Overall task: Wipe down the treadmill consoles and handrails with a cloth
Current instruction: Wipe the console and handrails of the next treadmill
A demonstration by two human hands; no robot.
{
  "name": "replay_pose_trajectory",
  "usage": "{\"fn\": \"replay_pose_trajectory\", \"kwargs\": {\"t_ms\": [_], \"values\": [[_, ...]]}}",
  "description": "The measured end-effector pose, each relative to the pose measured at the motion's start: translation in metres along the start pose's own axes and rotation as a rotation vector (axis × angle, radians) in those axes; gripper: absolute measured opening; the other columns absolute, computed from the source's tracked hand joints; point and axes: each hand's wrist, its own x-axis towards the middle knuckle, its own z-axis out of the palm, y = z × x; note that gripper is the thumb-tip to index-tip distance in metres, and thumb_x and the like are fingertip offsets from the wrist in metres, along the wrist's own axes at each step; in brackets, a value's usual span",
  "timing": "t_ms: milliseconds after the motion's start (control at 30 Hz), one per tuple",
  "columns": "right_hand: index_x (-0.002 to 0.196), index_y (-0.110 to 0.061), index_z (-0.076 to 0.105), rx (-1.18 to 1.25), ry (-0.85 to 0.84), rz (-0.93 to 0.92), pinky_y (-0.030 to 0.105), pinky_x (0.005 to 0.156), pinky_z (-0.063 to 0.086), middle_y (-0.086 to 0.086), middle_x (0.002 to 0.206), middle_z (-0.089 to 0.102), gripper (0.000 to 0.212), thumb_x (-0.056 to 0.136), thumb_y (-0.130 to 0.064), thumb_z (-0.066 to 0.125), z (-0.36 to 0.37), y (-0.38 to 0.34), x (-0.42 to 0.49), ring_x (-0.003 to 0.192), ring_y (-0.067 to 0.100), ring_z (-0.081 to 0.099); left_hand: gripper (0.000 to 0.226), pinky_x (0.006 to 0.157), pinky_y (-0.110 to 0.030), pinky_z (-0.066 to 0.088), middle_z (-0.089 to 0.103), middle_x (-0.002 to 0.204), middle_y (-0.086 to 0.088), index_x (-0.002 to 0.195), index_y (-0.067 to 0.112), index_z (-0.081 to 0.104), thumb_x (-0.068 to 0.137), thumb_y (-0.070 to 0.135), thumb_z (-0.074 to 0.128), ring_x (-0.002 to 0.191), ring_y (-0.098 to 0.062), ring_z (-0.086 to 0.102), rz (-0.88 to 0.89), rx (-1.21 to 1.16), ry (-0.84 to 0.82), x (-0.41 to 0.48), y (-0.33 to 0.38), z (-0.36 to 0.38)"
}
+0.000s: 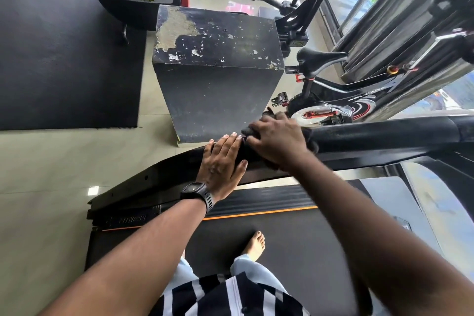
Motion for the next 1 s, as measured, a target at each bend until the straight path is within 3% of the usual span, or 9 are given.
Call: {"fn": "replay_pose_trajectory", "kwargs": {"t_ms": [67,200,333,433,533,633,733,867,1000], "values": [[0.119,-0.029,0.068,0.064,-0.045,0.120,0.042,0.086,0.043,0.003,0.124,0.066,0.050,0.093,-0.060,0.040,-0.003,0.016,0.010,0.116,0.031,0.053,0.061,0.116,-0.054,0.030,0.046,0.152,-0.009,0.148,0.011,0.044,0.097,0.045,0.038,0.141,-0.026,0.042,-0.005,-0.003,-0.011,0.001,0.000,0.000],[0.130,-0.019,0.061,-0.038,0.186,0.342,0.052,0.094,0.039,0.008,0.131,0.060,0.051,0.092,-0.052,0.047,0.022,-0.009,-0.035,0.122,0.042,0.047,0.061,0.117,-0.053,0.029,0.046,0.153,-0.009,0.148,0.011,0.044,0.097,0.045,0.038,0.141,-0.025,0.041,-0.004,-0.011,-0.012,0.003,0.004,0.000],[0.132,-0.022,0.061,-0.052,0.253,0.132,0.053,0.097,0.037,0.006,0.133,0.060,0.050,0.092,-0.049,0.047,0.036,-0.021,-0.046,0.124,0.041,0.046,0.060,0.117,-0.052,0.029,0.047,0.152,-0.008,0.147,0.012,0.045,0.097,0.044,0.040,0.141,-0.025,0.042,-0.011,0.006,0.006,0.003,0.006,0.002],[0.117,-0.027,0.067,-0.037,0.105,0.029,0.045,0.087,0.042,0.001,0.119,0.067,0.049,0.090,-0.057,0.040,0.011,-0.003,-0.014,0.115,0.034,0.052,0.060,0.116,-0.053,0.031,0.048,0.150,-0.009,0.147,0.011,0.045,0.097,0.044,0.040,0.140,-0.026,0.043,-0.014,0.014,0.016,0.003,0.007,0.003],[0.117,-0.025,0.067,0.061,0.027,0.165,0.044,0.086,0.042,0.004,0.121,0.065,0.047,0.092,-0.056,0.040,0.001,0.018,0.001,0.115,0.033,0.052,0.060,0.116,-0.054,0.030,0.048,0.151,-0.009,0.146,0.011,0.047,0.096,0.044,0.040,0.140,-0.026,0.043,-0.032,0.005,0.024,0.003,0.010,0.004],[0.126,-0.022,0.063,0.011,0.181,0.277,0.052,0.094,0.041,0.006,0.127,0.063,0.048,0.092,-0.052,0.048,0.016,0.007,-0.032,0.121,0.040,0.049,0.060,0.117,-0.054,0.029,0.048,0.151,-0.009,0.146,0.011,0.047,0.096,0.043,0.041,0.140,-0.026,0.043,-0.040,-0.003,0.032,0.002,0.014,0.003],[0.136,-0.024,0.058,-0.004,0.298,0.102,0.056,0.100,0.037,0.005,0.139,0.056,0.051,0.092,-0.049,0.052,0.039,-0.008,-0.058,0.128,0.043,0.047,0.060,0.117,-0.054,0.029,0.049,0.150,-0.011,0.146,0.009,0.048,0.096,0.043,0.042,0.140,-0.027,0.044,-0.041,0.014,0.046,0.003,0.015,0.005],[0.125,-0.031,0.063,0.005,0.173,-0.104,0.047,0.089,0.041,-0.001,0.126,0.064,0.046,0.090,-0.056,0.046,0.015,0.011,-0.023,0.119,0.035,0.052,0.062,0.118,-0.051,0.029,0.050,0.148,-0.015,0.145,0.004,0.048,0.098,0.043,0.041,0.139,-0.029,0.044,-0.021,0.028,0.042,0.004,0.018,0.007],[0.121,-0.026,0.065,0.091,0.085,0.120,0.045,0.087,0.041,0.004,0.124,0.065,0.048,0.093,-0.055,0.041,0.005,0.032,-0.008,0.117,0.034,0.052,0.061,0.120,-0.051,0.027,0.045,0.153,-0.013,0.147,0.007,0.045,0.097,0.041,0.038,0.142,-0.028,0.041,-0.054,0.029,0.030,0.002,0.024,0.006]]}}
